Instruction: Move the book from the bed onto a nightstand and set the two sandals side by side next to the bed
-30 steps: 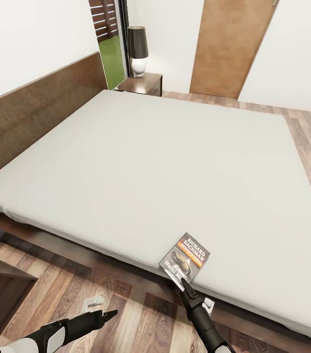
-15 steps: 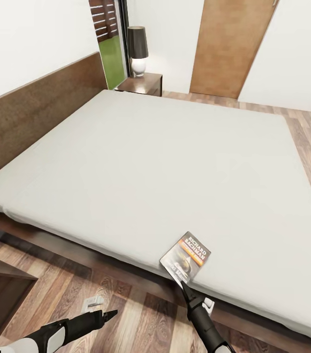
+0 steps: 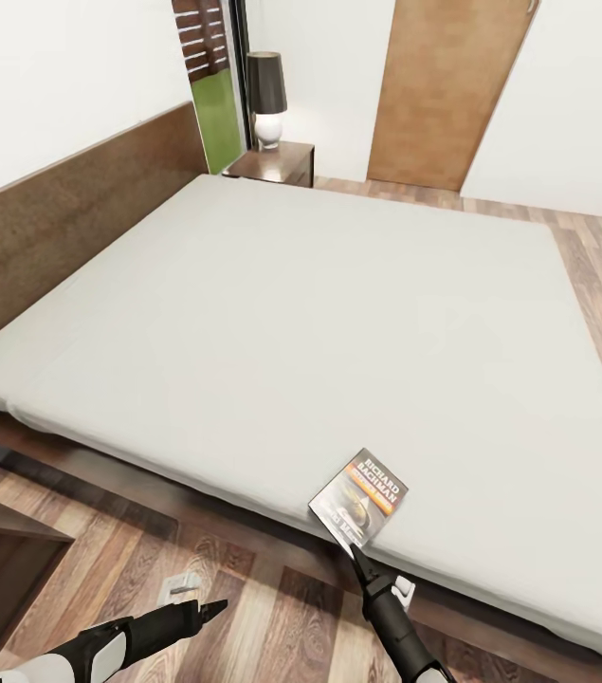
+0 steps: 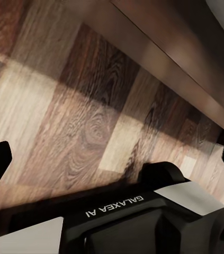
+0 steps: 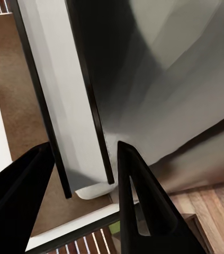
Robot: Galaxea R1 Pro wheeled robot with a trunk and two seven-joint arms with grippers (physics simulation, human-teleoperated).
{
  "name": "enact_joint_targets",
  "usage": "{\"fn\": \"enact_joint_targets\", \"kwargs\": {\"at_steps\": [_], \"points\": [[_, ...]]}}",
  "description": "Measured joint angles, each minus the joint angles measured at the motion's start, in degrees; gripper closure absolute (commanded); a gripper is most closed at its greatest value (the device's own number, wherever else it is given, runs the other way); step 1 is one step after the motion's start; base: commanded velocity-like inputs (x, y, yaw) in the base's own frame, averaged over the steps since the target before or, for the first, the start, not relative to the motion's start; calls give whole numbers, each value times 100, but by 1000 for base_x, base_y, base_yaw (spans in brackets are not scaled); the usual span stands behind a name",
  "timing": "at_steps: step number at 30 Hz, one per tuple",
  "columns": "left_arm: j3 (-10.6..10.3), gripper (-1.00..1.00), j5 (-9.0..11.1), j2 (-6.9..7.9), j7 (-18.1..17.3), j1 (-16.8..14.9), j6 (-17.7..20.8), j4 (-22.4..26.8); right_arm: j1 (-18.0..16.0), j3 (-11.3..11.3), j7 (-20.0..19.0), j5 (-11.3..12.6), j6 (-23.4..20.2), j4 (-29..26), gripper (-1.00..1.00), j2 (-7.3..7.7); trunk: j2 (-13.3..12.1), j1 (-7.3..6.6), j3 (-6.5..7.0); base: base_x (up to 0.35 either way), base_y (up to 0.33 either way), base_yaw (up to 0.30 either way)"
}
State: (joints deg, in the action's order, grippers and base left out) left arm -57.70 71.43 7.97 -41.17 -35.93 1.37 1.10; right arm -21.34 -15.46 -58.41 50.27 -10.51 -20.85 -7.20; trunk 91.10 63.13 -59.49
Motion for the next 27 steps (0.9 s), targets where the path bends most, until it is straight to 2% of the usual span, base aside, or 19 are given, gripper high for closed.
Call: {"fn": "enact_joint_targets", "kwargs": {"at_steps": [27], "points": [[0,-100,0,0,-9,0,-1,0,0,-1,1,3,2,0,100,0,-1083,-593,485,0,0,0]]}}
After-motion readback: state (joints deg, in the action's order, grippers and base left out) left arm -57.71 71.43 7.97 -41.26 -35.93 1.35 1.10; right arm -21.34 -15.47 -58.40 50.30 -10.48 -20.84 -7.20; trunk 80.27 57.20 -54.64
